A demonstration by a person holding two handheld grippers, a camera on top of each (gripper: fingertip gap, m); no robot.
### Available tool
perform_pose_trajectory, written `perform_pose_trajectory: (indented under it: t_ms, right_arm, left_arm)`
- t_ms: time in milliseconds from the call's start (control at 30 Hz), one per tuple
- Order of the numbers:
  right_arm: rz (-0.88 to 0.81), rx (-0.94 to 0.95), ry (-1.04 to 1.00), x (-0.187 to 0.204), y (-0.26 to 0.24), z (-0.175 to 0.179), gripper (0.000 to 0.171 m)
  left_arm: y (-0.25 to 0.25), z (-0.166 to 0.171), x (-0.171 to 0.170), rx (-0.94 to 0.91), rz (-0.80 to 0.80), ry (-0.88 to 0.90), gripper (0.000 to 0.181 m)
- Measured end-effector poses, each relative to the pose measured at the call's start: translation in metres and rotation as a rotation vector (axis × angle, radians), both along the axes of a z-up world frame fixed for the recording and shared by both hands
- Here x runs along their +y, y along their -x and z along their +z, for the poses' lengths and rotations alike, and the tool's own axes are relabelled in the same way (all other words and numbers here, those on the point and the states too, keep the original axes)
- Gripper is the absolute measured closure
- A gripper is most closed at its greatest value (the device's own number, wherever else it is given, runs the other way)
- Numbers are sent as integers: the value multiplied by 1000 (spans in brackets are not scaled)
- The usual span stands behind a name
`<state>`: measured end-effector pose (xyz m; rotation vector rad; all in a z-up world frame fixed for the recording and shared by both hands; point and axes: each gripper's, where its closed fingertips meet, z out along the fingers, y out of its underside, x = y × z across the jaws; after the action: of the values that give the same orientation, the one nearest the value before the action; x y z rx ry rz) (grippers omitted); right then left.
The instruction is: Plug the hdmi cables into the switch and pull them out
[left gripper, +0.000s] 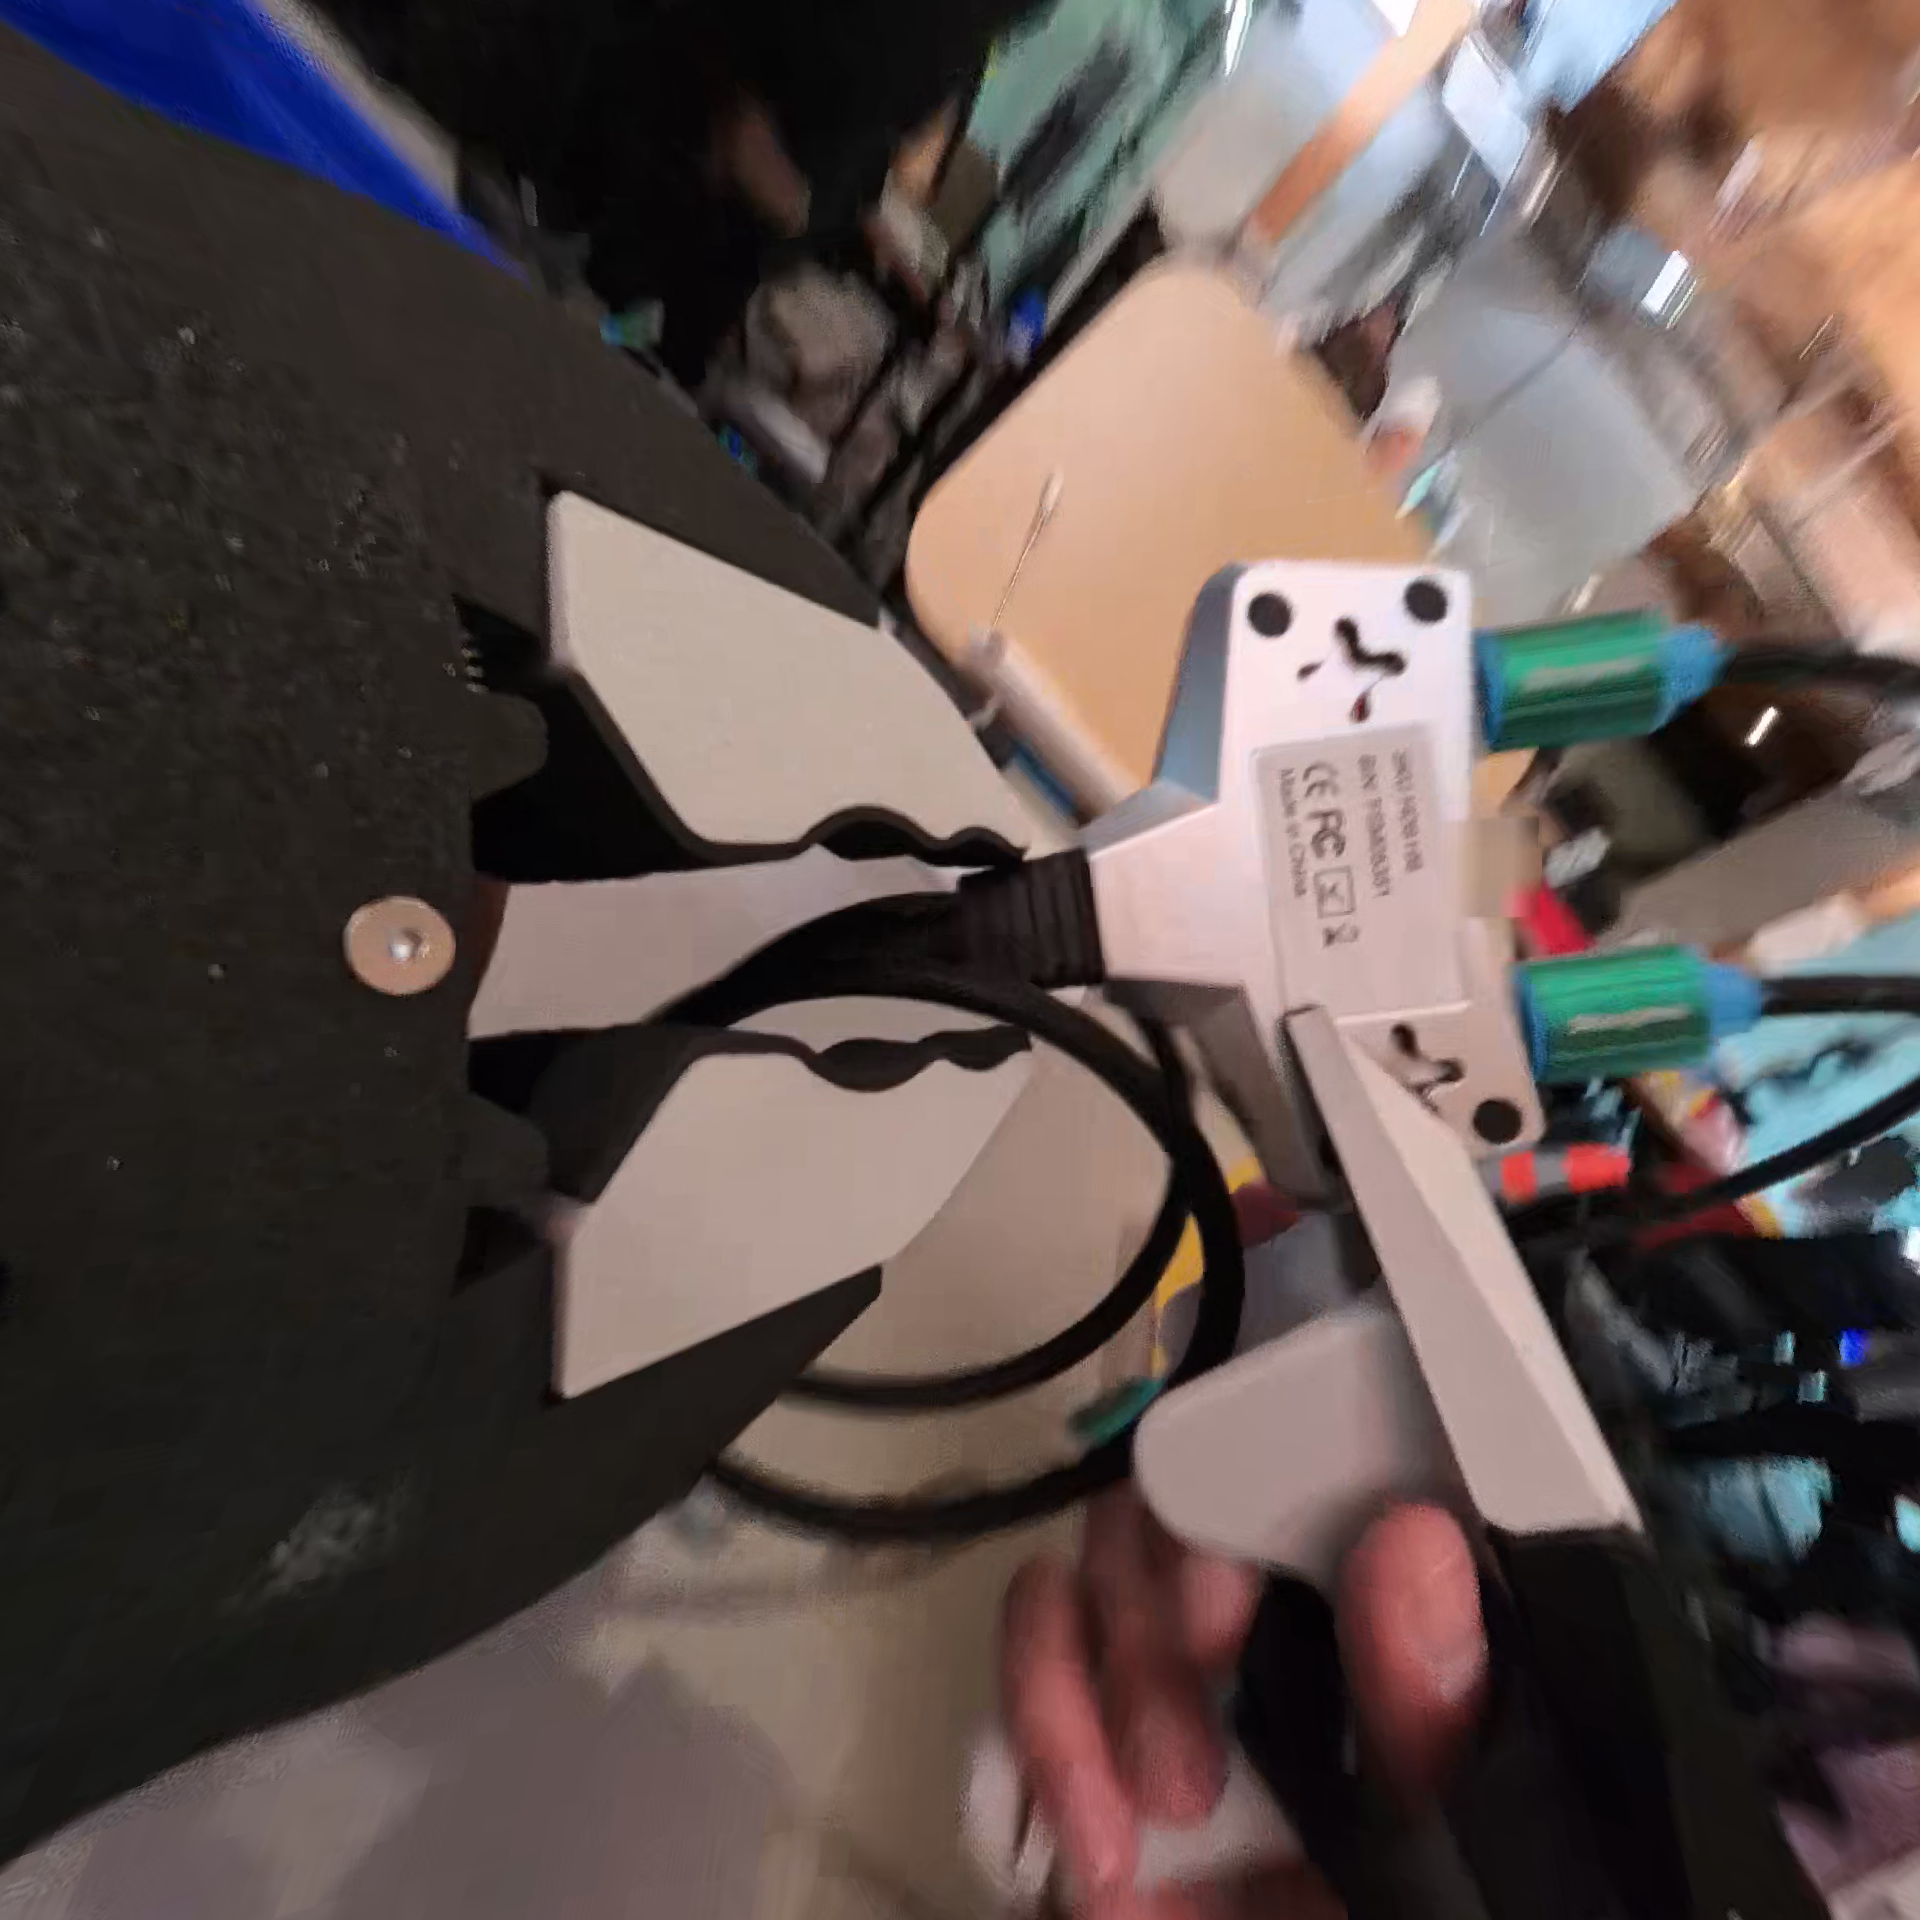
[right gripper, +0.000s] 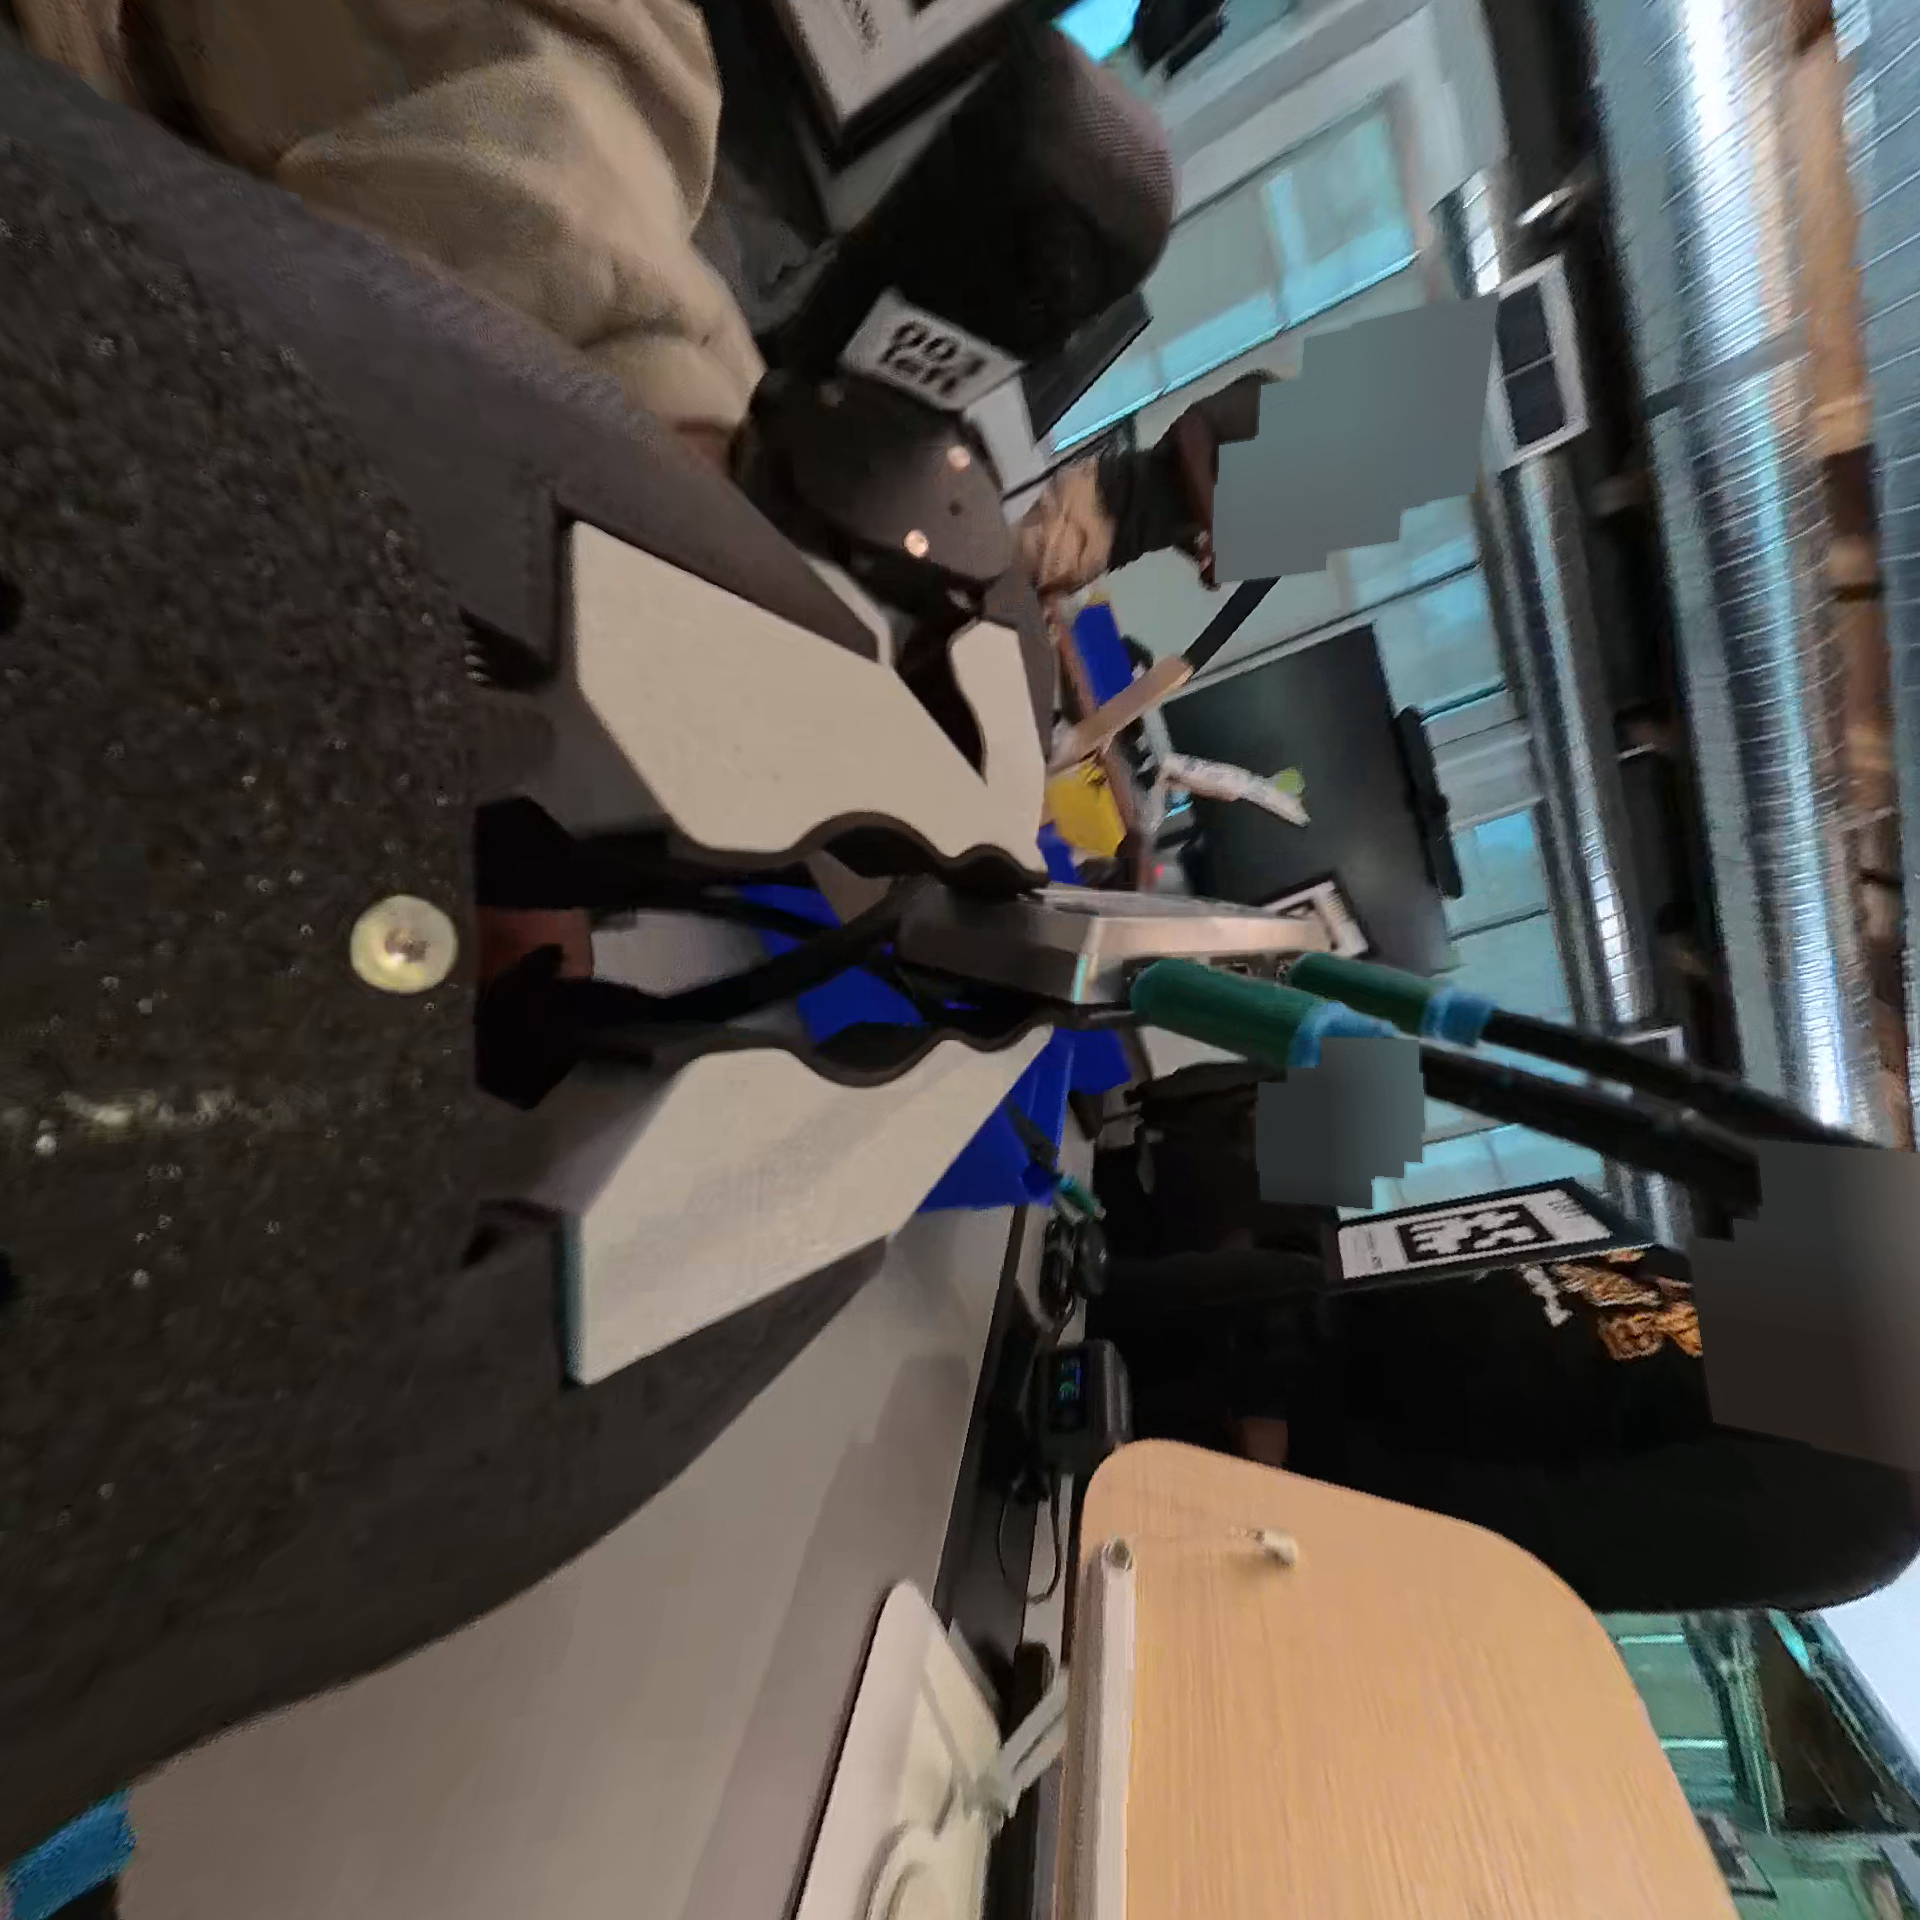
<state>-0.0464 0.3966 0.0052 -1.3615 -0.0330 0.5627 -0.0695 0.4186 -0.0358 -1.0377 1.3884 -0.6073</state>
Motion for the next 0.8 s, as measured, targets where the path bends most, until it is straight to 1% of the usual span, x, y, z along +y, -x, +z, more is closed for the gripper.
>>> perform_pose_trajectory:
  t_ms: [67, 133, 167, 200, 233, 267, 300, 333, 367, 433, 500, 533, 567, 633, 667, 800]
  right_arm:
    - [-38, -87, 54, 4, -6, -15, 153]
    - [-24, -193, 86, 4, -4, -28, 154]
    - [9, -233, 87, 3, 1, -33, 154]
    - [62, -254, 79, 0, 9, -36, 154]
    - [132, -265, 64, -4, 20, -38, 154]
    - [210, -270, 53, -9, 33, -40, 154]
    - [272, -282, 50, -13, 45, -42, 154]
    - [315, -300, 53, -16, 54, -46, 153]
    - [348, -322, 60, -17, 63, -50, 153]
    - [386, -363, 79, -17, 75, -61, 153]
    - [421, -392, 98, -18, 86, -70, 153]
    - [434, -409, 106, -18, 91, -74, 153]
    - [445, -426, 114, -19, 94, -77, 153]
    - [451, -452, 113, -20, 99, -79, 153]
    - [452, -461, 114, -20, 100, -79, 153]
    - [475, -487, 136, -24, 101, -82, 153]
  left_arm:
    - [19, -18, 5, 54, -61, 181, 148]
    - [40, -26, 6, 41, -174, 410, 146]
    - [49, -28, 4, 29, -255, 533, 138]
    - [57, -29, 2, 18, -333, 639, 125]
    - [62, -28, 0, 0, -400, 703, 118]
    - [66, -25, -3, -33, -452, 713, 119]
    - [67, -21, -5, -83, -490, 680, 119]
    - [69, -15, -11, -137, -534, 630, 114]
    - [72, -8, -18, -179, -577, 599, 113]
    - [73, -4, -32, -185, -627, 584, 113]
    - [70, -10, -36, -144, -611, 537, 114]
    - [70, -14, -39, -108, -616, 521, 120]
    - [70, -19, -42, -70, -620, 509, 130]
    - [70, -24, -40, -32, -600, 482, 142]
    - [71, -25, -40, -23, -604, 475, 146]
    - [73, -28, -48, 32, -648, 491, 154]
